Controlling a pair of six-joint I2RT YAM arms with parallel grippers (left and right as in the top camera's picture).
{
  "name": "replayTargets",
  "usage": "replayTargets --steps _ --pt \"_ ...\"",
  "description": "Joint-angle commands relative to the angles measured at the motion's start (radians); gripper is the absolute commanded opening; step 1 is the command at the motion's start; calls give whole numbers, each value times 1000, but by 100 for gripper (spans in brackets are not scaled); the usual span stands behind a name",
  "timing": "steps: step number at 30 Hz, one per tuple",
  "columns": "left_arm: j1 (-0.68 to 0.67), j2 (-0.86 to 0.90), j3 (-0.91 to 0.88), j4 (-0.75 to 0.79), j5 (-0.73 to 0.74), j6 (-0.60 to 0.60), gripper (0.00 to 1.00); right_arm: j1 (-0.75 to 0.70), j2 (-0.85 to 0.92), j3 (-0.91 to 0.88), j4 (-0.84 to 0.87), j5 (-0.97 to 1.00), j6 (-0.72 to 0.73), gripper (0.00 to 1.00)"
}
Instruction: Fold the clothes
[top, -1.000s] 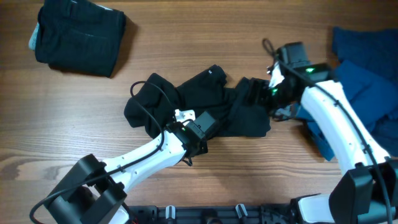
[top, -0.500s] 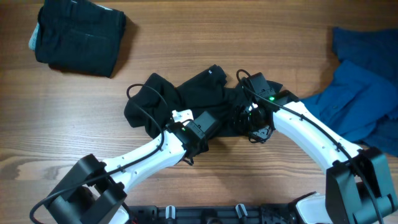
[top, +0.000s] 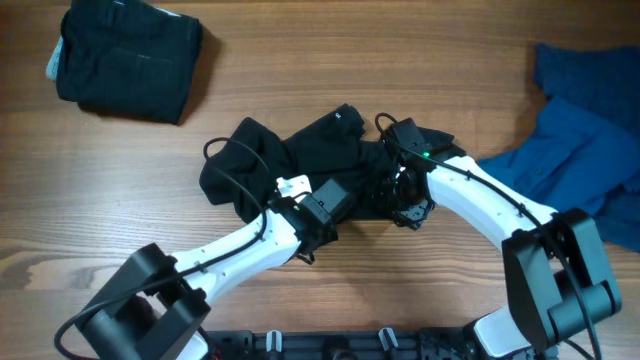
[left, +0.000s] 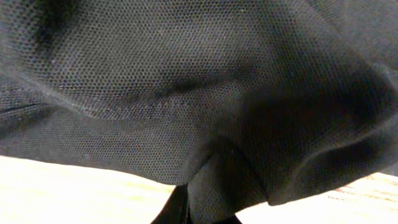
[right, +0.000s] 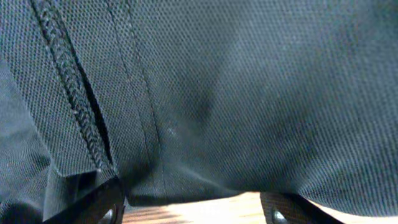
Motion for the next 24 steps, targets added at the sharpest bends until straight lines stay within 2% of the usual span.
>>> replayTargets --steps 1,14,20,24 --pt "-3 24 -11 10 -16 -21 6 2 26 -5 11 39 23 65" --pt "-8 30 -11 12 -17 -21 6 1 26 -5 3 93 37 29" --pt "-8 30 -11 11 -17 -21 7 1 26 -1 -5 92 26 28" --pt "-8 30 -11 12 -17 -21 7 1 25 24 -39 89 10 45"
